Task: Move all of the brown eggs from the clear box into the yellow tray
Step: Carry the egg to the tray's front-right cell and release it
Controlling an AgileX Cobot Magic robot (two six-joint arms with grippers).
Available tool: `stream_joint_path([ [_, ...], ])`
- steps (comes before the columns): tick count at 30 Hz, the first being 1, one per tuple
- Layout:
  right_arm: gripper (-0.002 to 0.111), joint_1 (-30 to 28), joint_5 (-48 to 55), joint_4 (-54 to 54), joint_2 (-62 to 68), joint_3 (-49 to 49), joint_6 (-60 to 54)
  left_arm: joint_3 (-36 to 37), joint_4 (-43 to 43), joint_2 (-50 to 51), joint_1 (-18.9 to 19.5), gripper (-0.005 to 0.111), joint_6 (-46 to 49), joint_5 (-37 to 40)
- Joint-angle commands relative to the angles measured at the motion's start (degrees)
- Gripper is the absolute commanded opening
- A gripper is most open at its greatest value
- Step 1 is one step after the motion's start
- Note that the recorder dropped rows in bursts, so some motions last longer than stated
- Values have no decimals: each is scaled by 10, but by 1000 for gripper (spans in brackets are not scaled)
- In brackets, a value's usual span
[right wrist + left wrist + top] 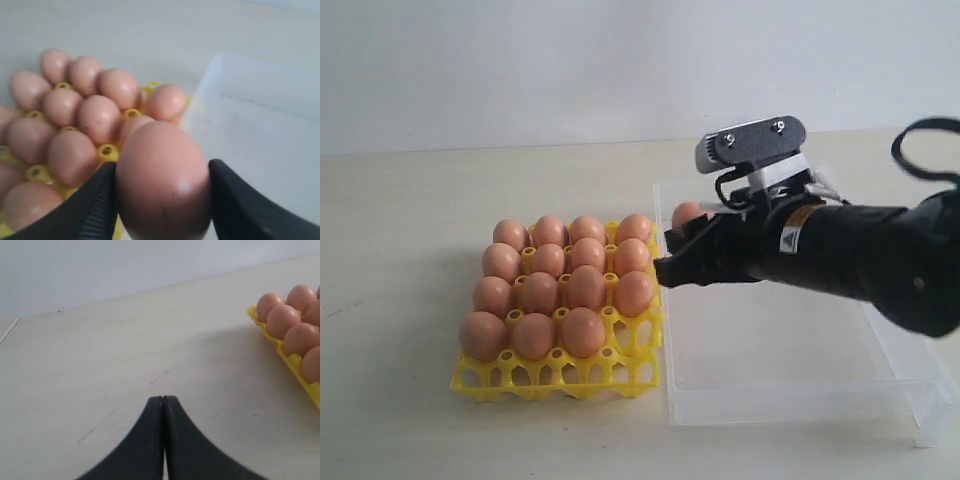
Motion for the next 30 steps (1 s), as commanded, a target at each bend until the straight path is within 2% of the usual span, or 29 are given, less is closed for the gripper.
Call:
stream_joint_path([
  [1,0,27,-182,-153,25,41,127,-2,-4,-3,1,0,-2,-5],
  [12,0,33,-230,-184,124,40,178,-2,-4,-3,1,0,-3,-5],
  [26,0,33,-224,-179,152,33,182,-2,-4,-3,1,0,-3,-5],
  [30,7,33,-184,-205,159,12,221,-2,-4,-3,1,0,-3,-5],
])
